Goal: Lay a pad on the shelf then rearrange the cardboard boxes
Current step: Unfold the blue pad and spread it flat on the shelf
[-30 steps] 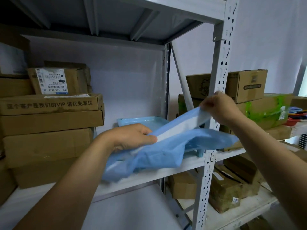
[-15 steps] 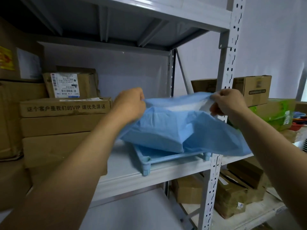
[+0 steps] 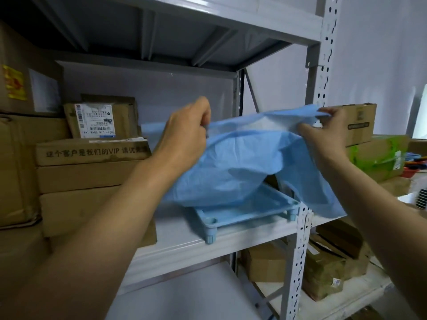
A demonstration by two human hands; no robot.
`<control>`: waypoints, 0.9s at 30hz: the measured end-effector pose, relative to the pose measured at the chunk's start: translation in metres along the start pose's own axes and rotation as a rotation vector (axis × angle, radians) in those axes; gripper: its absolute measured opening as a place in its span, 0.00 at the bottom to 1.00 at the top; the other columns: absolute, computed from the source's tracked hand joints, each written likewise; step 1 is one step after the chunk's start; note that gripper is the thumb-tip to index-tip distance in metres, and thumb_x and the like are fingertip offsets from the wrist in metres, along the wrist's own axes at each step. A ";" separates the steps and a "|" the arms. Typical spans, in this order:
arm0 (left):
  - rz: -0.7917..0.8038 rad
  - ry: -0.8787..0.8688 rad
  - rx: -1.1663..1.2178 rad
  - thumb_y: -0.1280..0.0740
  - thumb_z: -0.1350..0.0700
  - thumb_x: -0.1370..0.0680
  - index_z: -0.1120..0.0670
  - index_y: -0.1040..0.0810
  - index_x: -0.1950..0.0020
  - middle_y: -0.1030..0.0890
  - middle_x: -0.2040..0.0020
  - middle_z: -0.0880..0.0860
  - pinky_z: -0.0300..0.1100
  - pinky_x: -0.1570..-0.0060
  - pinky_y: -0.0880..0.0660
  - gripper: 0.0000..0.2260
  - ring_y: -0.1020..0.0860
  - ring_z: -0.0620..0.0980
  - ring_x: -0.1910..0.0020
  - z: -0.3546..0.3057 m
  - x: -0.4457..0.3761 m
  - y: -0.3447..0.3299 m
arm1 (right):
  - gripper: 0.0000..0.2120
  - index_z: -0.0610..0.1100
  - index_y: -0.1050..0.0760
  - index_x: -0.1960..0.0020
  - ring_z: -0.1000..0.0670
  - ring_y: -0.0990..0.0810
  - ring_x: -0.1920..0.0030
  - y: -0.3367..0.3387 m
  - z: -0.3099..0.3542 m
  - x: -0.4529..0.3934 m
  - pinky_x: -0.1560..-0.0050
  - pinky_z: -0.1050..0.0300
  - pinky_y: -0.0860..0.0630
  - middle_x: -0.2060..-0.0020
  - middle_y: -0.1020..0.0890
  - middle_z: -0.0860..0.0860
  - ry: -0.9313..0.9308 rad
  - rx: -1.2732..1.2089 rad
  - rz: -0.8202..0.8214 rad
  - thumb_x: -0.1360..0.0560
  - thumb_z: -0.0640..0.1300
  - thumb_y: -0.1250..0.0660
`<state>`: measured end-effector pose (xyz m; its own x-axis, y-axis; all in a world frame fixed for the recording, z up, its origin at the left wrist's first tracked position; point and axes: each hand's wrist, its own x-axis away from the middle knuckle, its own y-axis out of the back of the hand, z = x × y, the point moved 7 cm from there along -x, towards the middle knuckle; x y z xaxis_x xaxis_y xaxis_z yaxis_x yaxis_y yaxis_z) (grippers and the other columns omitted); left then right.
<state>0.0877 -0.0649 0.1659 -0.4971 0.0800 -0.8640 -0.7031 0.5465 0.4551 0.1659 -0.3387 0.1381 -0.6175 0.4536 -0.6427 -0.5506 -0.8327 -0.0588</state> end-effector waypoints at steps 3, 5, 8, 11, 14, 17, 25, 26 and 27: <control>-0.014 -0.040 -0.027 0.27 0.61 0.31 0.55 0.36 0.51 0.29 0.54 0.53 0.48 0.58 0.28 0.19 0.27 0.53 0.56 -0.012 -0.003 0.012 | 0.24 0.49 0.37 0.44 0.55 0.19 0.54 0.005 0.019 0.002 0.51 0.59 0.22 0.46 0.24 0.51 0.094 -0.094 -0.037 0.33 0.44 0.27; 0.100 -0.030 -0.089 0.23 0.56 0.34 0.55 0.36 0.47 0.29 0.49 0.54 0.45 0.57 0.32 0.25 0.29 0.53 0.53 -0.015 -0.007 0.012 | 0.16 0.50 0.34 0.49 0.52 0.17 0.55 0.012 0.028 -0.005 0.53 0.53 0.20 0.48 0.21 0.48 0.127 -0.089 -0.074 0.31 0.47 0.30; -0.007 -0.016 -0.235 0.28 0.56 0.28 0.55 0.26 0.47 0.25 0.46 0.57 0.45 0.55 0.33 0.13 0.26 0.58 0.48 -0.011 -0.026 0.027 | 0.05 0.46 0.28 0.51 0.51 0.16 0.64 0.022 0.035 -0.020 0.61 0.53 0.20 0.57 0.16 0.46 0.117 0.017 -0.091 0.27 0.41 0.36; 0.124 0.082 -0.428 0.33 0.60 0.26 0.53 0.22 0.54 0.23 0.52 0.57 0.46 0.58 0.30 0.04 0.24 0.60 0.51 0.001 -0.041 0.010 | 0.07 0.38 0.26 0.47 0.50 0.17 0.68 0.009 0.026 -0.029 0.64 0.56 0.19 0.65 0.18 0.46 0.029 0.131 0.041 0.24 0.39 0.37; 0.147 0.332 -0.145 0.35 0.65 0.25 0.55 0.24 0.54 0.19 0.57 0.57 0.49 0.55 0.20 0.06 0.18 0.60 0.56 0.028 -0.057 -0.010 | 0.09 0.37 0.28 0.42 0.48 0.17 0.66 -0.012 0.009 -0.039 0.66 0.57 0.21 0.61 0.17 0.44 -0.100 0.109 0.138 0.22 0.39 0.39; 0.099 0.490 0.017 0.35 0.67 0.26 0.61 0.27 0.44 0.18 0.52 0.63 0.52 0.50 0.20 0.11 0.17 0.61 0.51 0.051 -0.071 -0.031 | 0.16 0.37 0.31 0.37 0.44 0.17 0.57 -0.049 -0.010 -0.045 0.57 0.50 0.19 0.52 0.18 0.42 -0.110 0.210 0.288 0.23 0.41 0.38; 0.342 0.418 -0.382 0.42 0.63 0.21 0.66 0.37 0.29 0.40 0.27 0.62 0.48 0.33 0.36 0.21 0.34 0.62 0.31 0.072 -0.094 -0.126 | 0.23 0.38 0.41 0.32 0.44 0.29 0.51 -0.146 -0.046 -0.073 0.55 0.55 0.33 0.42 0.28 0.39 0.039 0.407 0.486 0.24 0.38 0.38; 0.341 0.422 -0.424 0.42 0.63 0.21 0.65 0.39 0.28 0.42 0.27 0.61 0.48 0.33 0.36 0.21 0.34 0.62 0.31 0.079 -0.100 -0.134 | 0.23 0.38 0.42 0.32 0.42 0.27 0.49 -0.157 -0.049 -0.079 0.55 0.55 0.33 0.41 0.27 0.38 0.064 0.401 0.498 0.24 0.37 0.38; 0.331 0.417 -0.462 0.41 0.62 0.21 0.65 0.39 0.28 0.43 0.27 0.59 0.48 0.34 0.35 0.22 0.33 0.62 0.32 0.086 -0.107 -0.142 | 0.23 0.37 0.42 0.31 0.40 0.26 0.46 -0.170 -0.052 -0.087 0.54 0.55 0.33 0.40 0.27 0.37 0.088 0.400 0.516 0.24 0.37 0.38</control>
<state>0.2846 -0.0792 0.1753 -0.8105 -0.1962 -0.5519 -0.5795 0.1309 0.8044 0.3421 -0.2532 0.1641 -0.8190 -0.0142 -0.5737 -0.3730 -0.7466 0.5509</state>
